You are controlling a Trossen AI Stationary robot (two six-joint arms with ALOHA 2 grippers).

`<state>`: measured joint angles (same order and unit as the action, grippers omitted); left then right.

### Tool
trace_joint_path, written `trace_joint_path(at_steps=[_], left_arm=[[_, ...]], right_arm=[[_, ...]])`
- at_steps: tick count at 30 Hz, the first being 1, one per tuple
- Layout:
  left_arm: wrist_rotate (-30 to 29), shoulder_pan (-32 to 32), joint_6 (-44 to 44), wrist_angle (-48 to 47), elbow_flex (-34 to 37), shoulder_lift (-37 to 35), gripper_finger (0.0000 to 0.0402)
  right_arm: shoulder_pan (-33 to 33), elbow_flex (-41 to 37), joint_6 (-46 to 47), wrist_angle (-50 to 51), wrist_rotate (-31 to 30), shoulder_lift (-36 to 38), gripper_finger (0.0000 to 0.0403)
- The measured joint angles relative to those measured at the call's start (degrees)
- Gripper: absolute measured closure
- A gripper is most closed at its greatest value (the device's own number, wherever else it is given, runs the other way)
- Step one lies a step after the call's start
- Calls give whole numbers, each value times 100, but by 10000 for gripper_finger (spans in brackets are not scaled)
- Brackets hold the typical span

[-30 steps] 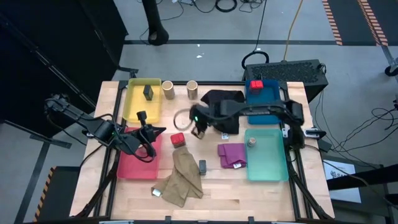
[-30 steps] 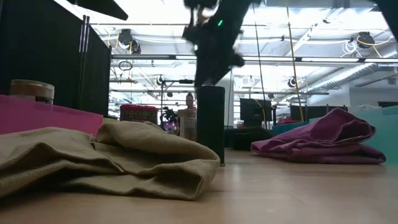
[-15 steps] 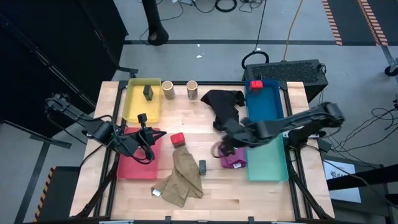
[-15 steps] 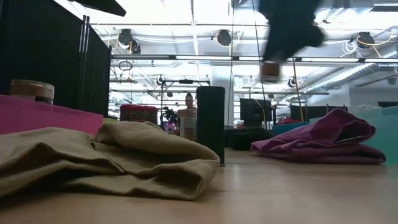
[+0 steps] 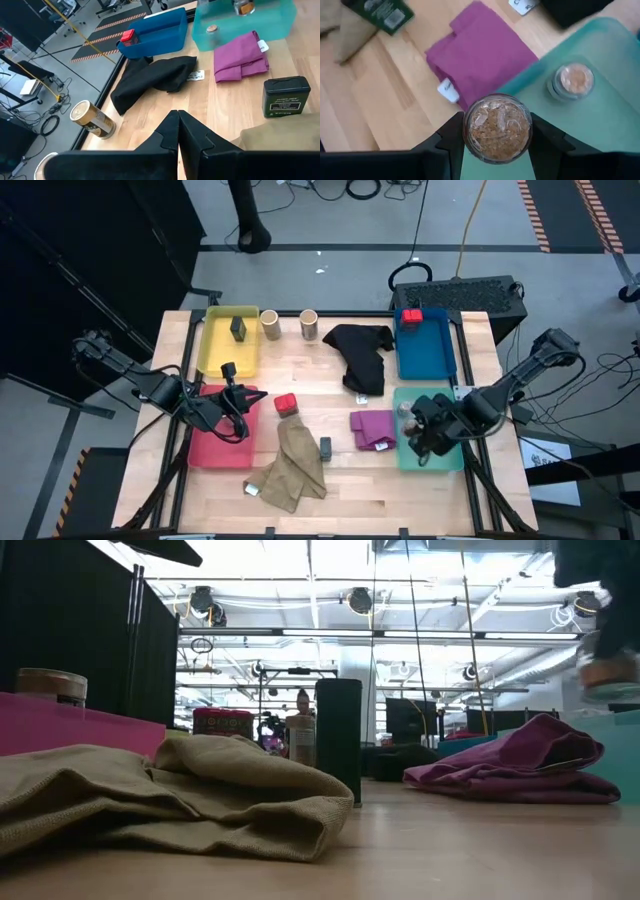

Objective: Sort spices by type
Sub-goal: Put the brown seasoning bottle into the green bin

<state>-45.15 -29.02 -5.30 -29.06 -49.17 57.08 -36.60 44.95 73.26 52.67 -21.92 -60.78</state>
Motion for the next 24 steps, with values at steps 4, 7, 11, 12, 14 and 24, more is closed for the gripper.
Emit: trace_joint_path(at_steps=[4, 7, 11, 12, 14, 24], left_arm=[[-1, -1, 2, 0, 1, 0, 393], [-2, -2, 0, 0, 2, 0, 393], [-2, 0, 0, 0, 2, 0, 393], [-2, -2, 0, 0, 2, 0, 393], [-2, -2, 0, 1, 2, 0, 393], [-2, -2, -2, 0, 2, 0, 393]], right_arm=[[-391, 1, 568, 445, -31, 25, 254], [-534, -1, 1514, 908, -89, -127, 254], [-551, -167, 2904, 807, -45, -321, 254], [-553, -216, 3106, 556, -47, -366, 254], [-543, -267, 3451, 191, -74, -498, 254], [-507, -278, 4498, 53, -37, -1625, 254]])
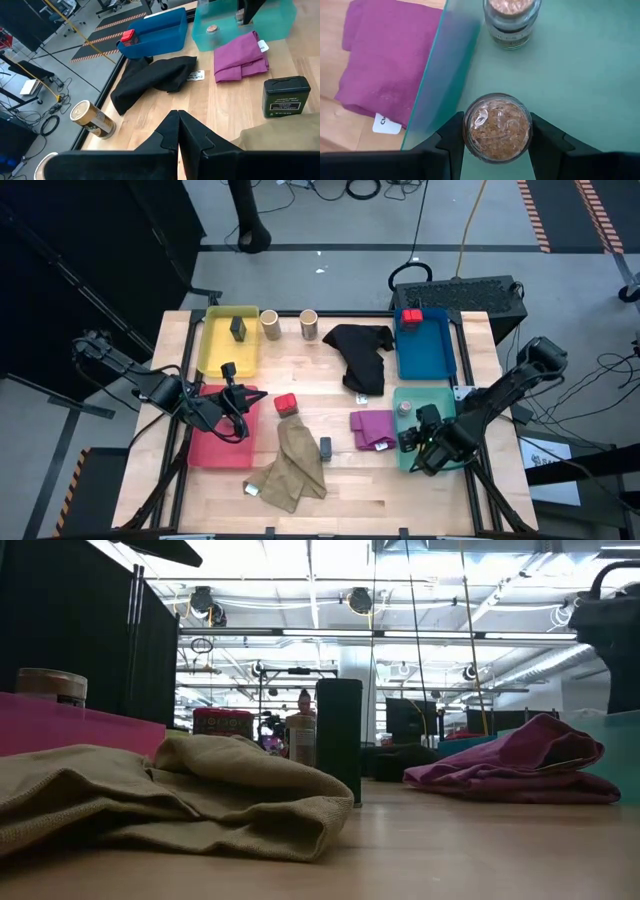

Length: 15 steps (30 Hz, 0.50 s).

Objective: Sort spices by type
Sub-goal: Put the brown seasoning bottle into the green bin

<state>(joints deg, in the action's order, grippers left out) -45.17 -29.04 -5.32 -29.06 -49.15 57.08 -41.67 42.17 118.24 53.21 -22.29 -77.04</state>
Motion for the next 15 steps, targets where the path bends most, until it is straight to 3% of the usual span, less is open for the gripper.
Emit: trace_joint_path(at_steps=[8, 15], left_arm=[[-2, 0, 0, 1, 0, 0, 393], [-2, 2, 0, -2, 1, 0, 393]], right_arm=[[0, 0, 155, -259, -266, -477, 254], [0, 0, 137, -411, -283, -590, 178]])
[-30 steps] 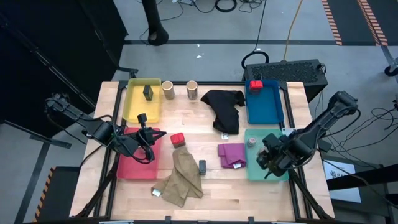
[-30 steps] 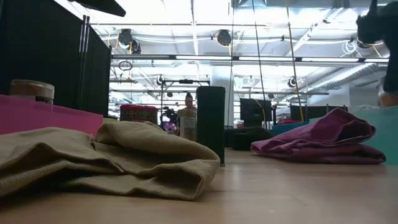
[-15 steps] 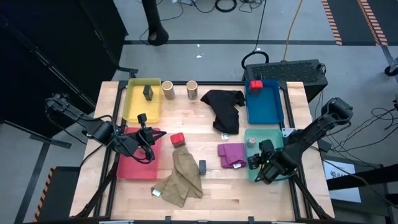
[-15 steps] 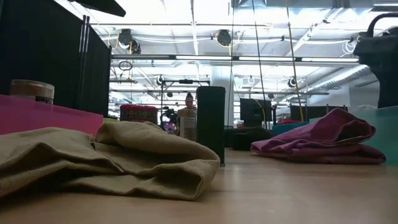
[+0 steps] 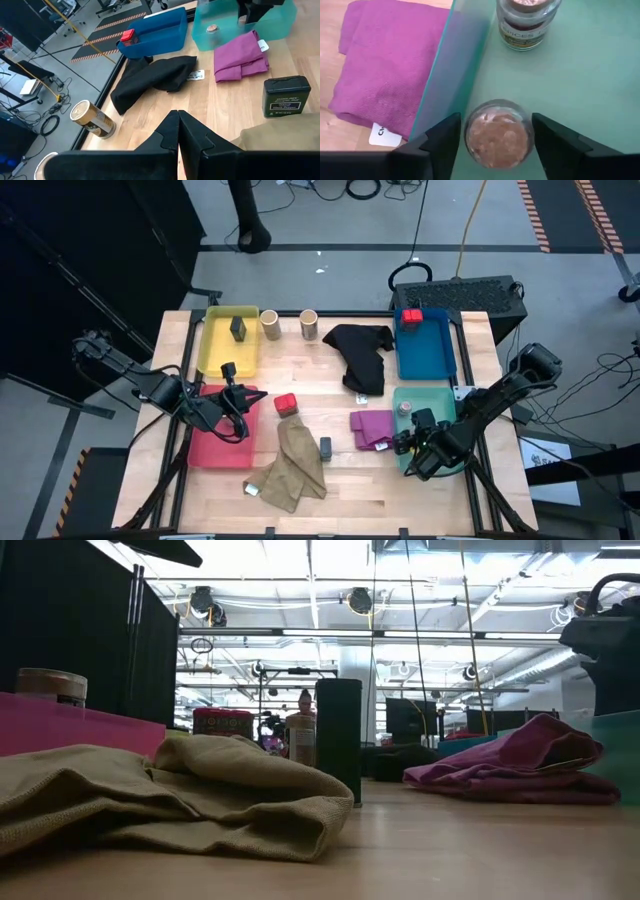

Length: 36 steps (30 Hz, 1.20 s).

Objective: Sort spices by type
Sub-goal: Put the brown seasoning bottle into the green bin, then put the red seasoning can into the dark blue bin

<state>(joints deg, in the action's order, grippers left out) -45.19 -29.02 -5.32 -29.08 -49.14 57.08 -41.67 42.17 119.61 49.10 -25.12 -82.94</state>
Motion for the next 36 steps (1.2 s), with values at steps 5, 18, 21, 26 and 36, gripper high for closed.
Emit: trace_joint_path(at_steps=[5, 18, 21, 26, 36], left_arm=[[0, -2, -4, -4, 2, 0, 393], [0, 0, -15, -15, 2, 0, 393], [0, 0, -22, -15, 2, 0, 393], [0, 0, -24, 2, 2, 0, 393], [-2, 0, -32, 429, 2, 4, 393]], right_arm=[[0, 0, 0, 14, -4, 67, 165], [205, 6, -41, 644, -68, 922, 196], [305, 105, -206, 868, -69, 1069, 196], [422, 589, -645, 1393, -446, 1095, 196], [748, 1315, -3698, 623, -2012, 1093, 195]])
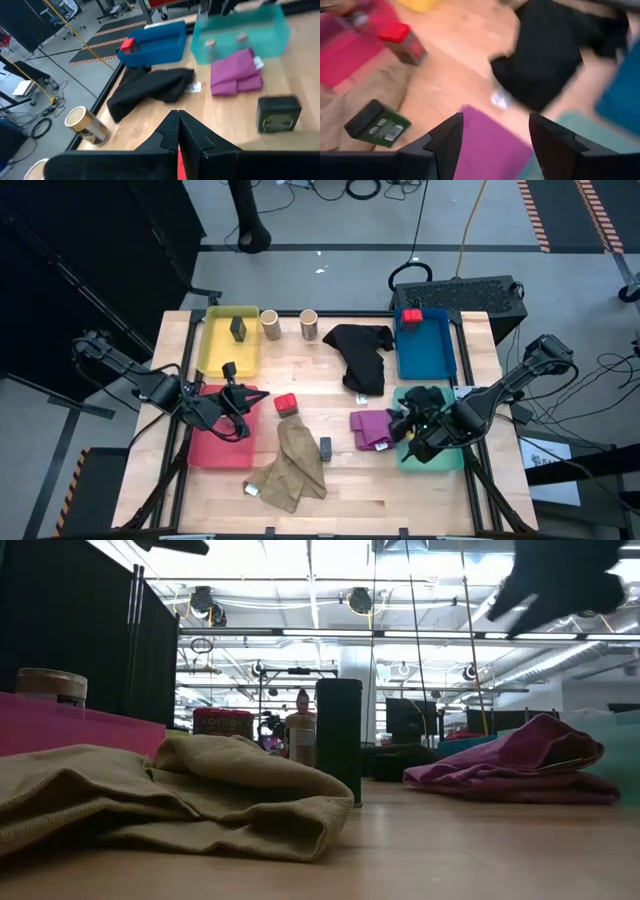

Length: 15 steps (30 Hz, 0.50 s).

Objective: Sort spices by type
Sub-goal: Put the red seasoning can into the dark blue bin

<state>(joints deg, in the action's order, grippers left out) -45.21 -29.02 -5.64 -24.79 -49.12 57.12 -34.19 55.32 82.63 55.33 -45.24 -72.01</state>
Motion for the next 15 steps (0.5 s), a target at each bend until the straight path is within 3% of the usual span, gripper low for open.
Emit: trace_joint_path(at_steps=[4, 8, 15], left_arm=[[96, 0, -188, 467, 0, 163, 393], [355, 0, -686, 689, 0, 506, 378], [623, 2, -1211, 675, 0, 1547, 291]], right_arm=[[208, 1, -1591, -718, -141, 0, 195], [393, 1, -2497, -1069, -111, 0, 195], [592, 1, -3086, -1093, 214, 0, 195]])
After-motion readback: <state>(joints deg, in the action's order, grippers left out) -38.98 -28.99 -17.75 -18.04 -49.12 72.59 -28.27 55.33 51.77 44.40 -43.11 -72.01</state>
